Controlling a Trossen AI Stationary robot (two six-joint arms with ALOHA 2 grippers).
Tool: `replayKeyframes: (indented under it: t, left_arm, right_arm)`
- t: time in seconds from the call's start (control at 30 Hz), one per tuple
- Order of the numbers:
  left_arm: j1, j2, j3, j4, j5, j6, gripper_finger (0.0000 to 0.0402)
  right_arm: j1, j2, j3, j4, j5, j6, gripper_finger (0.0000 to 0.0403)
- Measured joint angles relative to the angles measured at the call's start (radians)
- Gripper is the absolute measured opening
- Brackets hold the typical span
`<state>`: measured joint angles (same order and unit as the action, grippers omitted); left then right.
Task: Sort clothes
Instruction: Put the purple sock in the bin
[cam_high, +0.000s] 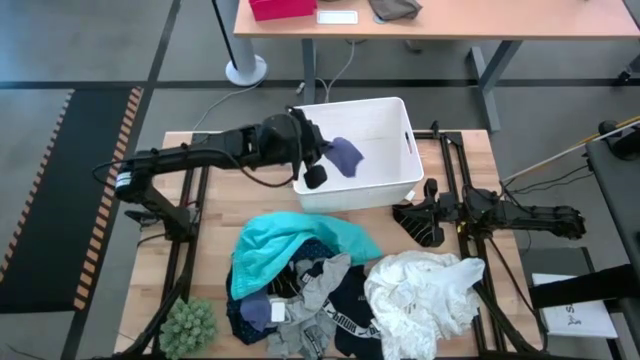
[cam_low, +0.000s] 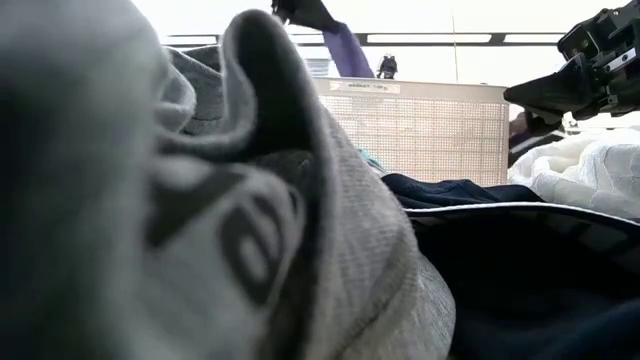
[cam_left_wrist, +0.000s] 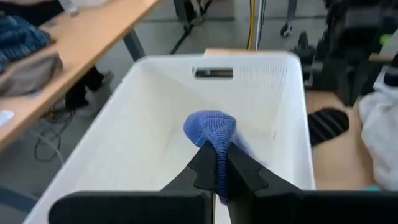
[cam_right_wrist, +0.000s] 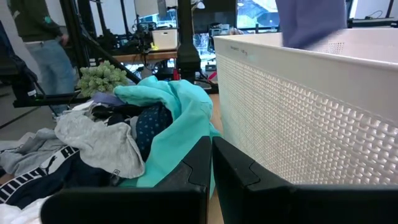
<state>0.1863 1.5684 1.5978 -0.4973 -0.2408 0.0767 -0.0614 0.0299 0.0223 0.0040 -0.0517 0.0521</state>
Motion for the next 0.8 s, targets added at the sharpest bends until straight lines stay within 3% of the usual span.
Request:
replayKeyframes:
  t: [0.3, 0.53, 0.8]
  left_arm:
    - [0.013, 0.001, -0.122, -0.013, -0.002, -0.012, 0.0012]
    - [0.015, 0.002, -0.224, 0.083, -0.004, -0.01, 0.003]
    - [0.017, 0.002, -0.216, 0.112, -0.004, -0.009, 0.0078]
  right_arm:
    - [0.0, 0.0, 0.0, 0.0, 0.0, 0.0, 0.0]
    - [0.0, 0.0, 0.0, 0.0, 0.0, 0.0, 0.0]
    - [0.0, 0.0, 0.0, 0.0, 0.0, 0.0, 0.0]
